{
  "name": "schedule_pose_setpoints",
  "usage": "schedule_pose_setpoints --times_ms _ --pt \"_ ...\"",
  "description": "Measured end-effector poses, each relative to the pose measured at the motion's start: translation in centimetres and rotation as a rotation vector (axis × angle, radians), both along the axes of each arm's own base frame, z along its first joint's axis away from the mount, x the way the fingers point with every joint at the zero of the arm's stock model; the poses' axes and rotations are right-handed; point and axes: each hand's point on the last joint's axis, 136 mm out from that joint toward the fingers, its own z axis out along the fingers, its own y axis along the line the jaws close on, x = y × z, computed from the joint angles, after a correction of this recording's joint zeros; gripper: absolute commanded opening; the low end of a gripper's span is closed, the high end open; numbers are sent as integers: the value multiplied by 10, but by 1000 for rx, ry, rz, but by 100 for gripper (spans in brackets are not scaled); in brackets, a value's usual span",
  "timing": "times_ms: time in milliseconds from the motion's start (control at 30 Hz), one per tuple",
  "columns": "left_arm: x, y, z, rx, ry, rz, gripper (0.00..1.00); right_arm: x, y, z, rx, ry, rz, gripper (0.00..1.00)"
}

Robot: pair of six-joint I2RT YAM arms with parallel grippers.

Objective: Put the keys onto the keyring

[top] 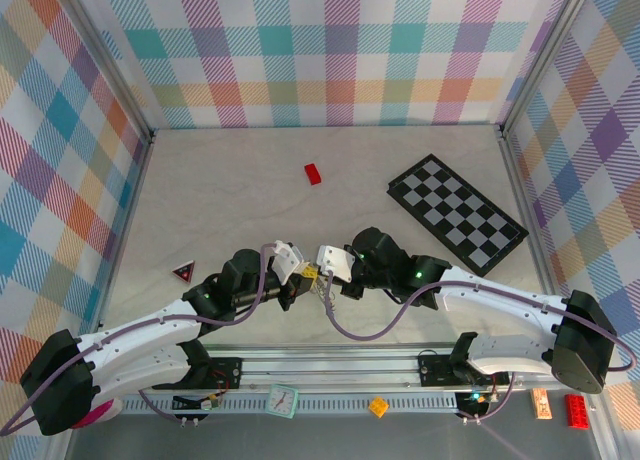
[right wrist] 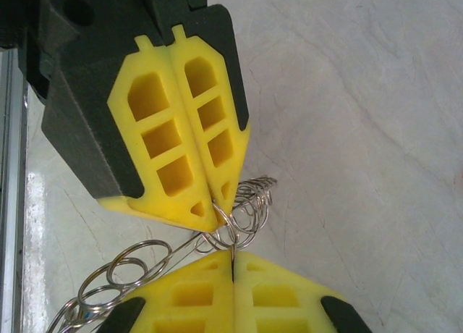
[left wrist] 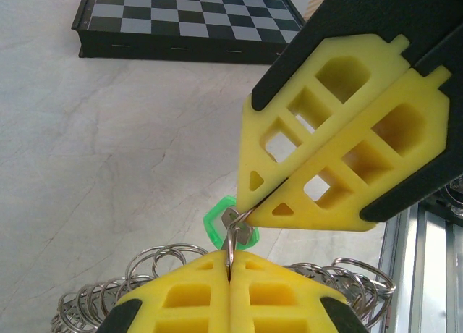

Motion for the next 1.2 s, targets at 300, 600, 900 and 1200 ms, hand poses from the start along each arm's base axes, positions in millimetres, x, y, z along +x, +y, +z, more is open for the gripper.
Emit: schedule_pose_setpoints --times_ms 300,600,900,1200 --pt "-1 0 0 -1 1 -3 0 -5 1 -1 3 17 21 0" --pt "-2 -2 1 -6 3 -15 0 -9 3 -4 3 39 42 5" --pt "-4 -7 13 -62 -33 -42 0 -19 4 -3 32 101 74 27" --pt "-8 -12 27 -131 -95 -82 0 -25 -17 22 153 159 55 35"
